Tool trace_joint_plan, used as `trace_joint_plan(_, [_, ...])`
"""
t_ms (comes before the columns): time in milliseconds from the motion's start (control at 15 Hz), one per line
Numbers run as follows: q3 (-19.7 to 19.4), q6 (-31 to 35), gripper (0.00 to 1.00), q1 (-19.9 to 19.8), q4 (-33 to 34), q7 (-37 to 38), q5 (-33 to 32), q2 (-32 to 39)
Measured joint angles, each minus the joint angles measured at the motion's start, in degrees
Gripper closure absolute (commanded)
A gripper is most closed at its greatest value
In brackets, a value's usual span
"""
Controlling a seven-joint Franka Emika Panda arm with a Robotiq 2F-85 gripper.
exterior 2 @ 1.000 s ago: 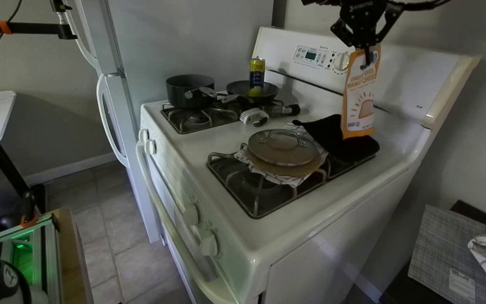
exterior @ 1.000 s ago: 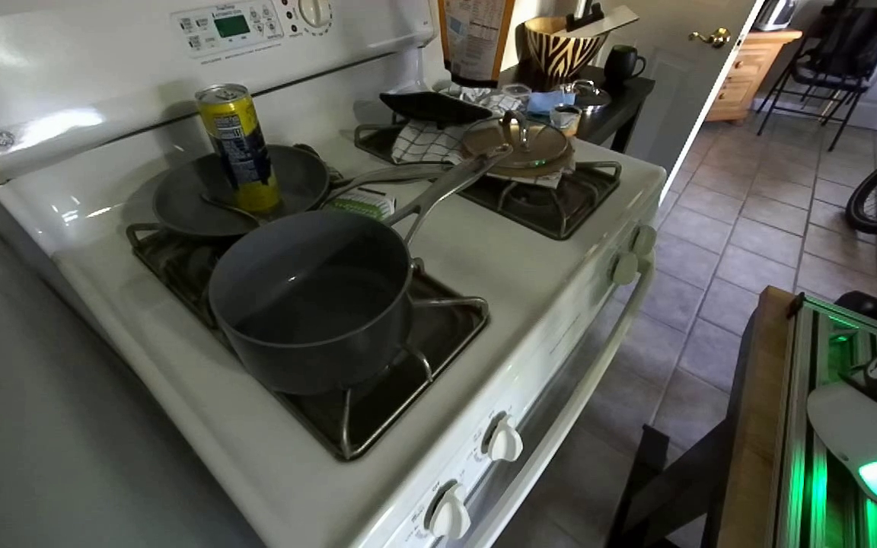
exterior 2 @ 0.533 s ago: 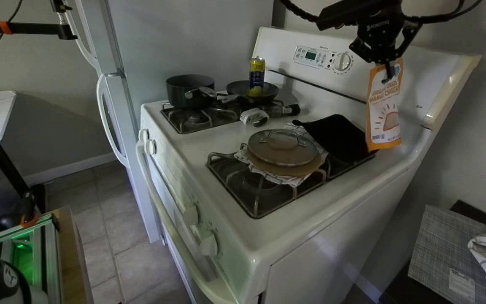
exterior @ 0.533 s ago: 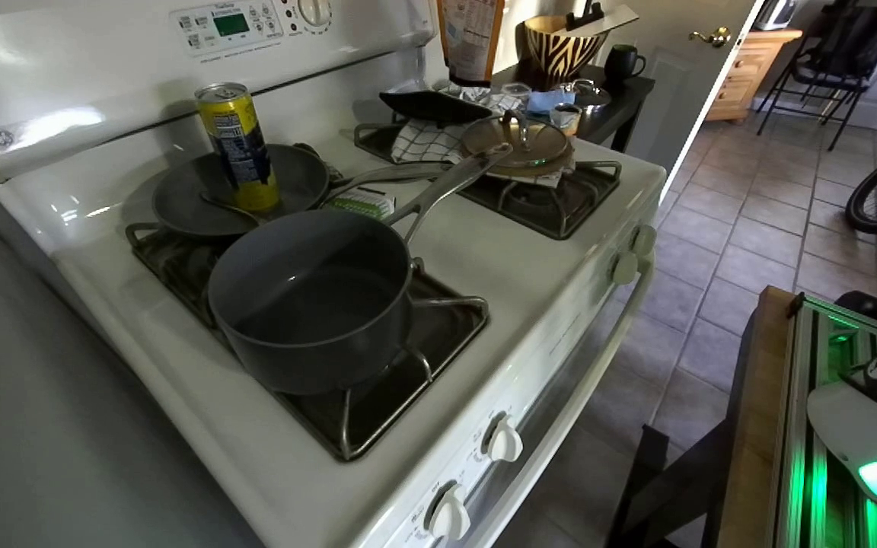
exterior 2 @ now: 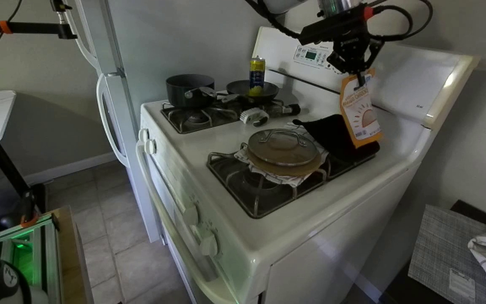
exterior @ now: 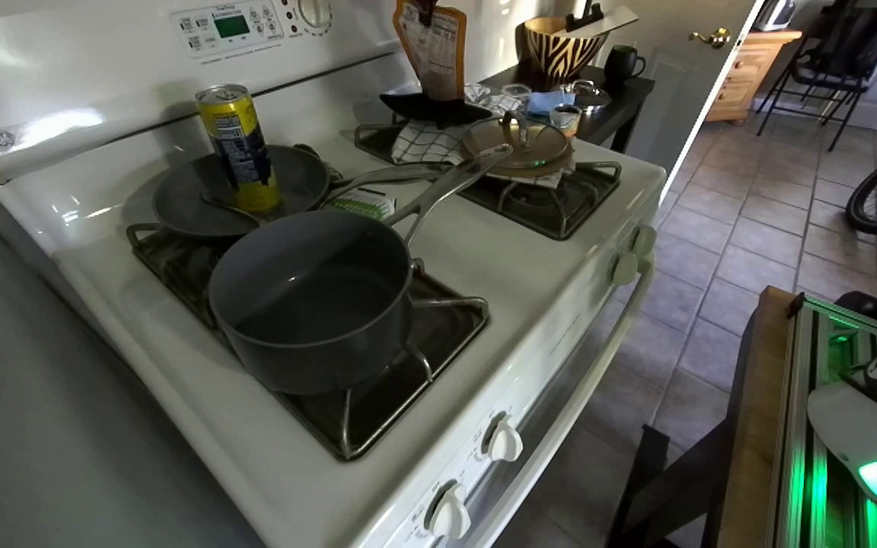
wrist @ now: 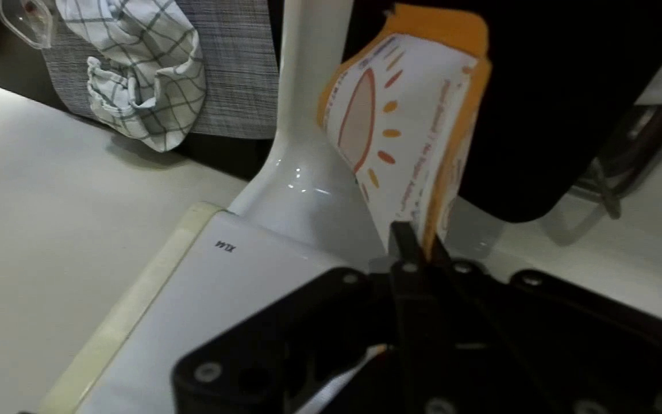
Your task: Take the orange packet out of the pot
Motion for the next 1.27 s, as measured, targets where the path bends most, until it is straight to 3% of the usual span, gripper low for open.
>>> trace_joint_plan(67, [0.43,-1.38,0.99,0.47,0.4,-0.84,0.0,0.18])
trace_joint_plan(133, [1.08,-2.28,0.72,0.8,0.69,-1.81,0.07,0.3])
trace_joint_plan(200, [1.94,-2.85,0.71,0.97,0.88,-2.93,0.29,0.4])
trace_joint_plan(800, [6.64,-9.96,0.05,0.44,6.36,-11.05,6.67,0.63])
trace_joint_plan(867, [6.78,-10.34,0.0,0.31,7.24,-11.4,7.7,0.47])
trace_joint_plan(1267, [8.94,-9.42,0.0,-2.24,9.21,-17.58,15.72,-4.94])
